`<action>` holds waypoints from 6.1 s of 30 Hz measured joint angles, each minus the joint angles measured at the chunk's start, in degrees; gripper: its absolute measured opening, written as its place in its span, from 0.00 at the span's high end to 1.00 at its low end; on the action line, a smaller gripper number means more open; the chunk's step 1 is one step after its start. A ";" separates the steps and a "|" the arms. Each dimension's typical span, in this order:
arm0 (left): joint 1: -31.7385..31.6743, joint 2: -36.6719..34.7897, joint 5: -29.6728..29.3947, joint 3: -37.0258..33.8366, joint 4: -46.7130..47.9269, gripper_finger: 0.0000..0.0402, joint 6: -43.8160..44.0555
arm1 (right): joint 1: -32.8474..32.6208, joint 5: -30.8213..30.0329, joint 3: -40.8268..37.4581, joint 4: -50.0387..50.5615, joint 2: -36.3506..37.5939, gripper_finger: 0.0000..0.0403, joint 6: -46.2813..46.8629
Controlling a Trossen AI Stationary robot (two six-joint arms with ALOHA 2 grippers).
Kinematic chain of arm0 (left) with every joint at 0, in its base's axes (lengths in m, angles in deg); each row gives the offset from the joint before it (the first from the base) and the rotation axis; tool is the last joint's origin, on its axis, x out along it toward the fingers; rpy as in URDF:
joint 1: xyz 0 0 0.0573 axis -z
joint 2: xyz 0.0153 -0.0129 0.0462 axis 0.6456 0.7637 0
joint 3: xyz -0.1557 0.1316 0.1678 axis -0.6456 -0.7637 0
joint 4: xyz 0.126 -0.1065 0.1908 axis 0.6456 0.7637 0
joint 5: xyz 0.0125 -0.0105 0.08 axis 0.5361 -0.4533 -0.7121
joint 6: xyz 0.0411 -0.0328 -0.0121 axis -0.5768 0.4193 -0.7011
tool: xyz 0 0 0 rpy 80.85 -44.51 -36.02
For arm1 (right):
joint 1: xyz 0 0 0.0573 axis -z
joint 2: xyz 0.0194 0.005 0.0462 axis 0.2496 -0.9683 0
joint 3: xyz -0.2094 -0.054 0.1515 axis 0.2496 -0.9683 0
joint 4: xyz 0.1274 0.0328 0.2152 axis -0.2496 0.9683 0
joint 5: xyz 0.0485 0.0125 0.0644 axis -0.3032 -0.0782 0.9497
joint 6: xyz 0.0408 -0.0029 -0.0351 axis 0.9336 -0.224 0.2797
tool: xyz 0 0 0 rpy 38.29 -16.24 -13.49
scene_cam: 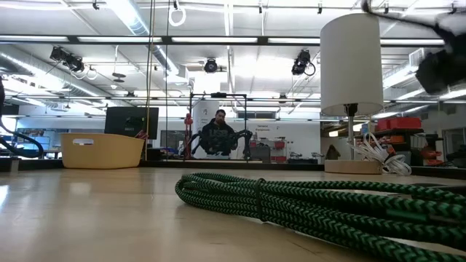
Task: Pick & Place USB Port
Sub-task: Put the black charger cable into the gray bin, then put the purple charger cable into the yellow bin
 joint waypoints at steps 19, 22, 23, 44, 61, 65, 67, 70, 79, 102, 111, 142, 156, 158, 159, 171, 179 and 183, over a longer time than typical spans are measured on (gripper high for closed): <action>0.00 0.00 0.02 -0.02 -1.01 0.66 0.48 | 8.36 -44.15 29.99 -12.24 0.14 0.98 -49.89; -0.02 0.00 0.00 -0.02 -1.48 0.66 0.48 | 9.49 -44.15 29.46 -20.83 0.14 0.98 -57.41; -0.02 0.00 0.00 -0.02 -1.50 0.66 0.48 | 9.72 -44.16 29.12 -22.77 0.14 0.98 -59.52; -0.01 0.11 -0.02 -0.13 -0.78 0.66 0.46 | 15.16 -35.68 23.14 -46.74 0.00 0.98 -74.33; -0.03 0.00 2.41 0.04 -4.60 0.66 1.56 | 17.10 -34.16 23.00 -46.22 -0.19 0.98 -73.76; -0.04 0.00 3.30 0.04 -5.30 0.66 2.46 | 18.11 -31.14 23.00 -47.25 -0.19 0.98 -74.27; -0.04 -0.04 3.17 0.04 -5.30 0.67 3.12 | 18.14 -31.31 23.00 -47.55 -0.19 0.98 -74.72; -0.04 -0.04 3.01 0.04 -5.30 0.77 3.66 | 18.13 -31.38 23.00 -47.57 -0.19 0.97 -74.77; -0.06 -0.04 2.06 0.04 -4.83 0.98 7.57 | 18.16 -31.54 23.00 -47.71 -0.21 0.78 -74.71; 3.17 -13.93 -1.96 -0.02 40.62 0.98 48.90 | 18.20 -32.65 23.06 -45.09 -0.19 0.70 -76.25; 15.43 -14.51 5.35 -0.81 60.33 0.98 86.97 | 18.20 -35.30 23.06 -45.46 -0.19 0.70 -78.47; 44.83 5.42 3.42 -2.43 51.90 0.82 135.05 | 18.20 -38.13 23.06 -46.41 -0.19 0.70 -83.70; 44.41 5.38 4.51 -2.17 51.92 0.59 130.58 | 18.62 -38.17 23.06 -45.25 -0.19 0.70 -83.72; 44.34 5.38 3.63 -1.58 51.47 0.59 128.83 | 18.62 -38.15 23.06 -45.20 -0.19 0.70 -83.72; 44.16 5.38 2.34 -1.18 51.49 0.59 127.24 | 18.62 -38.17 23.06 -45.16 -0.19 0.70 -83.72; 31.70 5.33 -36.74 3.82 40.93 0.58 69.29 | 18.62 -38.17 23.06 -45.18 -0.19 0.70 -82.00; 17.76 5.21 -35.57 4.35 26.96 0.58 33.01 | 18.62 -38.17 23.06 -45.24 -0.19 0.70 -80.68; 10.63 4.84 -28.54 4.35 19.02 0.58 20.58 | 18.62 -38.17 23.06 -45.28 -0.19 0.70 -80.68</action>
